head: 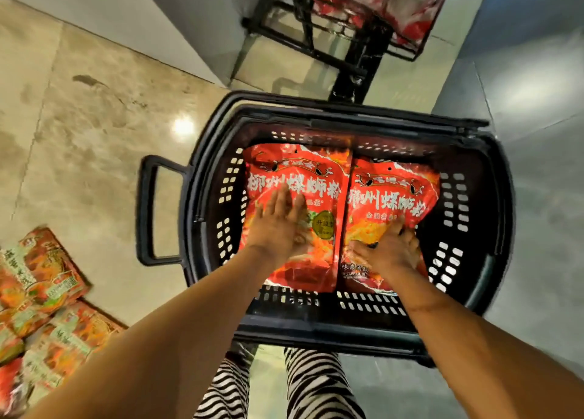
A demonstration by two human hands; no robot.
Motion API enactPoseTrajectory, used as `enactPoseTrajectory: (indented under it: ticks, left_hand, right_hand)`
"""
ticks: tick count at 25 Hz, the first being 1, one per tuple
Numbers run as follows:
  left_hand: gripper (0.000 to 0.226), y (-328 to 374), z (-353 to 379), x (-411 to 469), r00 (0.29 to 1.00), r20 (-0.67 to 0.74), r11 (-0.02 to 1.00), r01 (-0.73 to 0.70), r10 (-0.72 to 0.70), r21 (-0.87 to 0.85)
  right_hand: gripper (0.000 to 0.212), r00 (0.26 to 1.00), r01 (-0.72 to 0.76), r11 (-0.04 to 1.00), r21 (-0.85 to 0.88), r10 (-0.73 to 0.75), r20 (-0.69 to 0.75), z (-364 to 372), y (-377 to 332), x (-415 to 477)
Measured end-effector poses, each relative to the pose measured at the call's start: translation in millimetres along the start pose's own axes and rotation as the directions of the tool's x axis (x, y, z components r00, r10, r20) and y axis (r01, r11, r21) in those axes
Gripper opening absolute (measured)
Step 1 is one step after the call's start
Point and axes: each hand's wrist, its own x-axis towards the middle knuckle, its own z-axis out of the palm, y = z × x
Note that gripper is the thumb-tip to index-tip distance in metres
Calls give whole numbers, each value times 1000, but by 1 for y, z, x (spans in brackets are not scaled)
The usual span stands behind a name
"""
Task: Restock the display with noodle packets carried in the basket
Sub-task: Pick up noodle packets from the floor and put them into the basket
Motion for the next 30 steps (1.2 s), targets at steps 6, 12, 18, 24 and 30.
enactPoseTrajectory:
  ticks: [6,12,18,24,30]
  left_hand:
    - [74,-62,-25,-81,864,-504,997,-51,16,-55]
    - [83,-176,17,-170,800,-502,925,169,-330,-339]
    - [87,-294,137,-273,775,-359,832,363,-520,-420]
    - [92,-428,247,-391,652,-134,593,562,-747,-577]
    - [93,-483,312,-457,520,34,349,619,-853,-703]
  right_hand:
    - [111,909,343,931,-122,-362,-208,-37,-71,-85]
    - [98,810,470,860,-198,-510,-291,-21,-174,-165]
    - [94,714,571,787,-235,-617,-332,81,-282,-264]
    - [95,656,639,633,-437,-745,-121,191,-386,-354]
    - [97,609,676,488,-552,-792,47,240,-469,-396]
